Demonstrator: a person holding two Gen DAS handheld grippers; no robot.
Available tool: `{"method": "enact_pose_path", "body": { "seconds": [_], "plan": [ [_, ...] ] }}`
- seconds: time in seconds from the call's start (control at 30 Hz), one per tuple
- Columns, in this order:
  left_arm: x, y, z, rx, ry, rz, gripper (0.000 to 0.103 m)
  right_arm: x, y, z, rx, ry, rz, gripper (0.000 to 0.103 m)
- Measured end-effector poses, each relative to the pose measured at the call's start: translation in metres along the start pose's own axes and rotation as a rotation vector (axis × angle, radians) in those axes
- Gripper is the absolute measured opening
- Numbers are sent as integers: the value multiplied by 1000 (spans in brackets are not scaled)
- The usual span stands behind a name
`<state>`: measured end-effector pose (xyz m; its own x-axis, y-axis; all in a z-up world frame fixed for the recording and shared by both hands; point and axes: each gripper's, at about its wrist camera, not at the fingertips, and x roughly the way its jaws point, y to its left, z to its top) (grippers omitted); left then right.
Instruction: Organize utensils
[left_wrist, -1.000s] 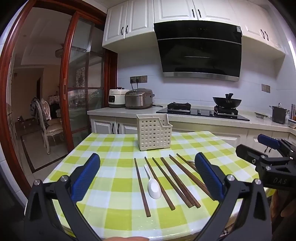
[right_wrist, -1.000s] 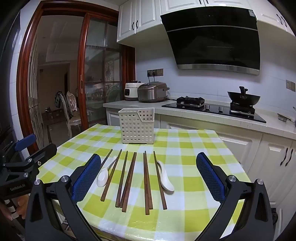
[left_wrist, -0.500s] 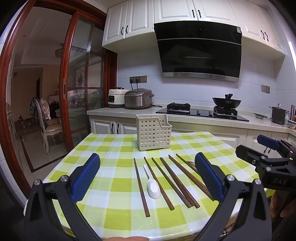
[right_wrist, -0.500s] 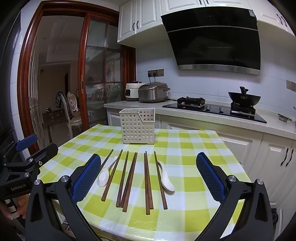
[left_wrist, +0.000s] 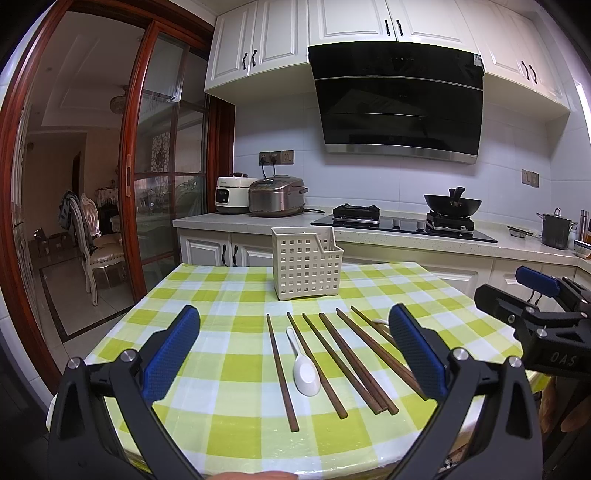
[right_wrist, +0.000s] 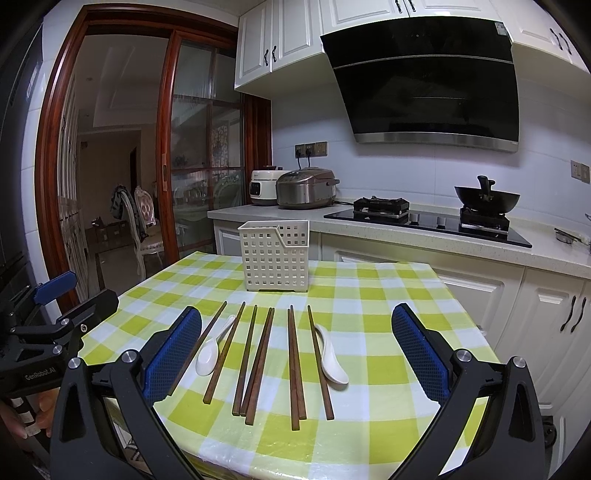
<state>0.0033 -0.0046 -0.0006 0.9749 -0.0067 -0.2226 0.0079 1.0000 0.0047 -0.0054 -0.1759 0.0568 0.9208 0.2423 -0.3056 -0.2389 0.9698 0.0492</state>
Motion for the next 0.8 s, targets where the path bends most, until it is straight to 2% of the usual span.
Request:
{"method": "enact_pose_path", "body": {
  "seconds": [0.8],
  "plan": [
    [-5, 5, 0, -4, -2, -1, 99, -4, -1, 2, 2, -8, 2, 97]
  ]
}}
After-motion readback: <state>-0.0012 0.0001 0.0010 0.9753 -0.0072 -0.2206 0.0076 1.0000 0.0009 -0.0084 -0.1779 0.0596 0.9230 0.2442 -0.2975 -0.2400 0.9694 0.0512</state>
